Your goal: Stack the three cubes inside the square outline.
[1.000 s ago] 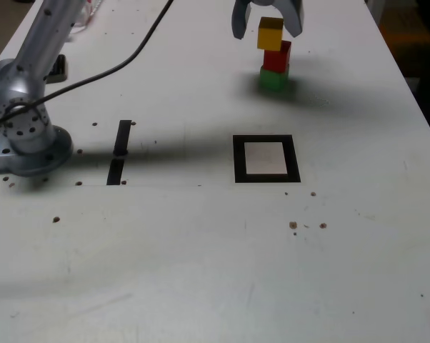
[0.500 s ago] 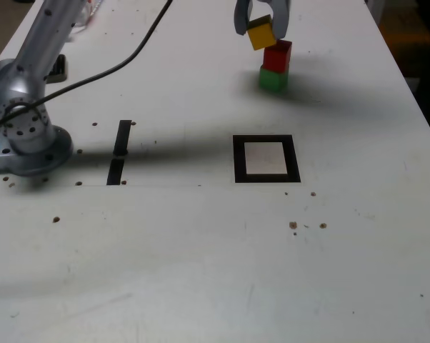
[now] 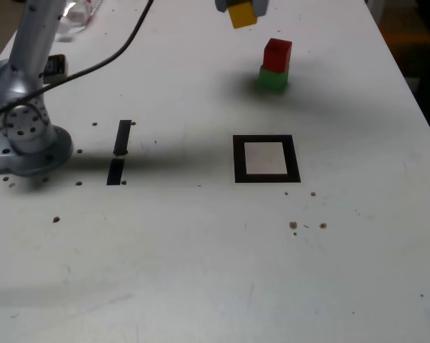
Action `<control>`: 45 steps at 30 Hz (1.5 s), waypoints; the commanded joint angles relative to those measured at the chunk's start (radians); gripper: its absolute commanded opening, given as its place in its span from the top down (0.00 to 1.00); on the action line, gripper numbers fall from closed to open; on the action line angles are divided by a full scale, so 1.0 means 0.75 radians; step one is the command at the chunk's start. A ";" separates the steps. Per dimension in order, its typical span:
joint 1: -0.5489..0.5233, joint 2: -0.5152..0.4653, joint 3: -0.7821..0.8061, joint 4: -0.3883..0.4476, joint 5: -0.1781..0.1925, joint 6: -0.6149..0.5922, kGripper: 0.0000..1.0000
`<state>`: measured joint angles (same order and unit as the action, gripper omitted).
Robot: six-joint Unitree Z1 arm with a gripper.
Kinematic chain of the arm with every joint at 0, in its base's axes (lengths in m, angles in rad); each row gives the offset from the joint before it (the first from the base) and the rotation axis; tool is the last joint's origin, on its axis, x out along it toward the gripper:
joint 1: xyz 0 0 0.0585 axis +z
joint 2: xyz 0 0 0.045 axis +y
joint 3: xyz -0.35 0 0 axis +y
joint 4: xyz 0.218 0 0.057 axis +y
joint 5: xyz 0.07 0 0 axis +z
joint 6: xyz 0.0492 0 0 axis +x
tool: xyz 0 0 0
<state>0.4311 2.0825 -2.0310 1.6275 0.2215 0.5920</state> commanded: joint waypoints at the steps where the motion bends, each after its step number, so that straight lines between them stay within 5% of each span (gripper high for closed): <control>1: 0.020 -0.021 0.053 0.017 0.002 -0.005 0.78; 8: 0.041 -0.033 0.233 0.004 -0.019 -0.052 0.78; 25: 0.040 0.022 0.531 -0.339 -0.227 -0.102 0.78; 39: 0.042 0.029 0.566 -0.365 -0.223 -0.102 0.75; 45: 0.059 0.027 0.577 -0.334 -0.199 -0.102 0.63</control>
<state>0.4716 2.1048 -1.5996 1.3696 0.0679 0.5172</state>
